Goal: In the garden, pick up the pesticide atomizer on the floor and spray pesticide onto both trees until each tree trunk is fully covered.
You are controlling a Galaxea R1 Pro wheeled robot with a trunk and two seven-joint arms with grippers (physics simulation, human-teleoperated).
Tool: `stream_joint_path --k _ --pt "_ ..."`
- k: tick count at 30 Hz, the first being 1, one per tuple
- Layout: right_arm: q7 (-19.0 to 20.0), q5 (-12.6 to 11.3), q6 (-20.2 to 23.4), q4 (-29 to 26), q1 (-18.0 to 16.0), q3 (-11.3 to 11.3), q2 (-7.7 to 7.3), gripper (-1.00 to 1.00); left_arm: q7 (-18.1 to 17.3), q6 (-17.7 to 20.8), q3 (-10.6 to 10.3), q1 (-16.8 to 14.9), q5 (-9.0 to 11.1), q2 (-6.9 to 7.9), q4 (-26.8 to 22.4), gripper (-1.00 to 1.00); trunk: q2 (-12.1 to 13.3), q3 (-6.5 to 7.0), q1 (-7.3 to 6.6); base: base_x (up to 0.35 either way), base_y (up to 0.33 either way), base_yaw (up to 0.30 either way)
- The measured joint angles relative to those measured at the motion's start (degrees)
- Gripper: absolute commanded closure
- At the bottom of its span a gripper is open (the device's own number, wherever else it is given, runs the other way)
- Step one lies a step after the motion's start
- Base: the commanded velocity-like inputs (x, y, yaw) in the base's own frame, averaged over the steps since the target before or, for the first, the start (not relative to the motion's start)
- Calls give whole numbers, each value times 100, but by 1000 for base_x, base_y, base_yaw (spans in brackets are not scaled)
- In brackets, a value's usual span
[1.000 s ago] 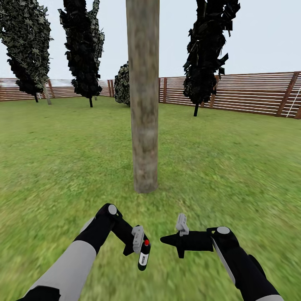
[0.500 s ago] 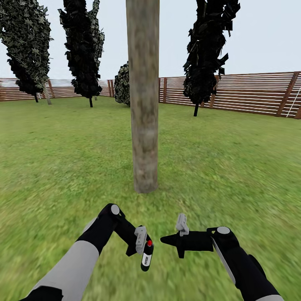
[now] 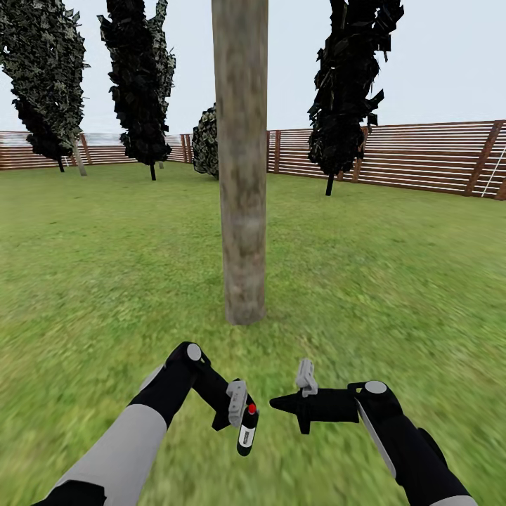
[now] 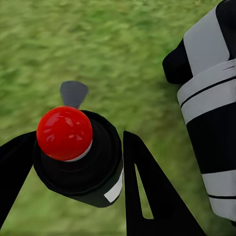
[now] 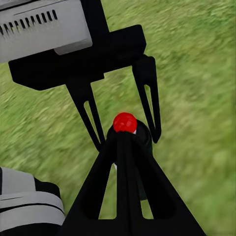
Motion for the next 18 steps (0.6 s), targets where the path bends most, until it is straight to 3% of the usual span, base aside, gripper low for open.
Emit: stream_joint_path --k 5,11,14,18 --pt "0 9 -15 3 0 0 0 100 0 0 -16 0 58 0 0 100 0 0 0 0 0 0" --pt "0 29 -24 3 0 0 0 100 0 0 -328 0 121 0 0 100 0 0 0 0 0 0" --pt "0 29 -24 4 0 0 0 100 0 0 -490 0 406 0 0 100 0 0 0 0 0 0" --pt "0 29 -24 4 0 0 0 100 0 6 -640 0 551 0 0 100 0 0 0 0 0 0"
